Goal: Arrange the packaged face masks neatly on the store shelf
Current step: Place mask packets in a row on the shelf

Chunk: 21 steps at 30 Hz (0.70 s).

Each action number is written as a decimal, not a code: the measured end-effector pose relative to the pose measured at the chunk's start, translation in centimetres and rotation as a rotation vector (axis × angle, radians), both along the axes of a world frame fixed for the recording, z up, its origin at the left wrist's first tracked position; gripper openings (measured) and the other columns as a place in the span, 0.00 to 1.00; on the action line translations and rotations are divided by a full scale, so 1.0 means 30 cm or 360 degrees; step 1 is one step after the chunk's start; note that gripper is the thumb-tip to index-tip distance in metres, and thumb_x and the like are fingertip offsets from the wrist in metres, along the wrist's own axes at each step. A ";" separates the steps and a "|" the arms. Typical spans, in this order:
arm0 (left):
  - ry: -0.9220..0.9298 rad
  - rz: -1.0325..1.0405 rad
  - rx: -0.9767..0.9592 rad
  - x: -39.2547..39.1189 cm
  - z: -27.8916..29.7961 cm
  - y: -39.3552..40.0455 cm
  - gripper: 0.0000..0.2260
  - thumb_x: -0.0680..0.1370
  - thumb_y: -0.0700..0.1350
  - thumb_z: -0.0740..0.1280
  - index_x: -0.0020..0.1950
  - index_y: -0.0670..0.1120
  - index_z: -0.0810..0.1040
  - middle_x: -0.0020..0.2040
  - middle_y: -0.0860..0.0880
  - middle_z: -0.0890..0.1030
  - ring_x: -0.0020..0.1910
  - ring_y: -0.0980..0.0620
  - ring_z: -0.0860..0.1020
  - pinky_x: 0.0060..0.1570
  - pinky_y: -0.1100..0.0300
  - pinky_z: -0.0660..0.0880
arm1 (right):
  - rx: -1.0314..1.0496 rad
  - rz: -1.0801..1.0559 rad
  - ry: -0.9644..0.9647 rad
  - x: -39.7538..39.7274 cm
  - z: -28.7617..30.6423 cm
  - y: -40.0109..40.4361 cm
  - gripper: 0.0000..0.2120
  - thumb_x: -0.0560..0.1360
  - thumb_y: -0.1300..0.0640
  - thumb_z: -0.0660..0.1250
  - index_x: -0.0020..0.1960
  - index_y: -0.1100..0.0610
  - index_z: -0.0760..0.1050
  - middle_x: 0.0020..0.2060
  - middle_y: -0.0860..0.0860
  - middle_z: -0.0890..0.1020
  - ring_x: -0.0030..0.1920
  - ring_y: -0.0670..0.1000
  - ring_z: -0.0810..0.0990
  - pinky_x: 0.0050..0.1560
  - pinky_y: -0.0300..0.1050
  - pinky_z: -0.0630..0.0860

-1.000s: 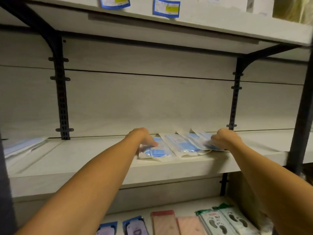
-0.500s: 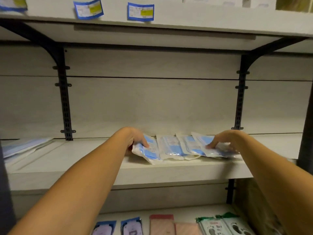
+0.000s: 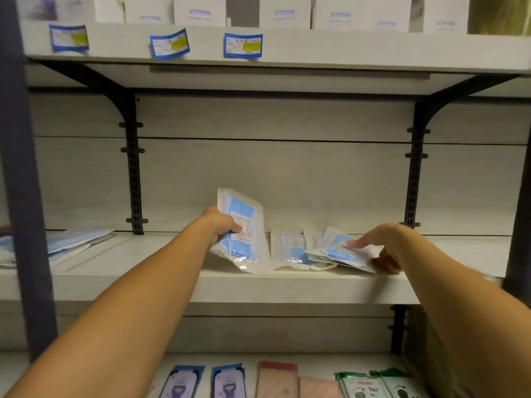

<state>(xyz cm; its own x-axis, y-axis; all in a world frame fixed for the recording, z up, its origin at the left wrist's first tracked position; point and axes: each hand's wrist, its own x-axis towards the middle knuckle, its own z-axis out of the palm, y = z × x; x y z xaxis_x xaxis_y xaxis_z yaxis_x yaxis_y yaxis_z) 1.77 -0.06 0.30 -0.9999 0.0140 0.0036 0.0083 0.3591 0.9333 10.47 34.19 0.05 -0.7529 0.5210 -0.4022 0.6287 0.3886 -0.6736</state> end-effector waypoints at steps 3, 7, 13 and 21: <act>0.0066 0.0049 0.0102 0.022 -0.006 -0.021 0.18 0.72 0.34 0.76 0.60 0.38 0.77 0.51 0.40 0.84 0.43 0.40 0.85 0.35 0.48 0.83 | 0.0107 0.0051 -0.0061 -0.025 -0.015 -0.021 0.40 0.72 0.46 0.77 0.75 0.61 0.64 0.45 0.58 0.74 0.43 0.56 0.71 0.45 0.48 0.69; 0.0146 0.0055 0.0205 0.023 -0.004 -0.067 0.18 0.71 0.34 0.77 0.59 0.40 0.78 0.51 0.41 0.85 0.44 0.39 0.85 0.45 0.41 0.83 | 0.0024 0.0011 0.0061 -0.047 -0.005 -0.035 0.17 0.76 0.54 0.74 0.52 0.66 0.71 0.35 0.57 0.69 0.34 0.55 0.66 0.41 0.48 0.67; 0.0346 -0.0049 0.0425 0.044 -0.008 -0.148 0.20 0.71 0.34 0.77 0.61 0.45 0.79 0.51 0.44 0.86 0.47 0.42 0.86 0.48 0.43 0.83 | -0.0209 0.0032 0.0637 -0.065 0.043 -0.097 0.11 0.74 0.67 0.72 0.55 0.68 0.78 0.40 0.60 0.81 0.35 0.57 0.82 0.38 0.48 0.81; 0.0471 0.0033 0.0627 0.144 0.032 -0.340 0.17 0.71 0.37 0.78 0.58 0.42 0.80 0.51 0.44 0.86 0.45 0.45 0.87 0.42 0.49 0.83 | -0.0469 0.0333 0.1273 -0.025 0.122 -0.337 0.16 0.68 0.69 0.77 0.53 0.61 0.77 0.46 0.56 0.83 0.43 0.56 0.82 0.36 0.49 0.78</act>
<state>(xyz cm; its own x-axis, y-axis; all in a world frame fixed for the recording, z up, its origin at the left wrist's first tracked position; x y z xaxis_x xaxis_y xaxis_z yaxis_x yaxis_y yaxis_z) 6.09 -10.25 1.25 -0.9552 -0.0657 0.2887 0.2904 -0.0176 0.9567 9.72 24.07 3.71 -0.9351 0.2988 0.1903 -0.1394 0.1837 -0.9731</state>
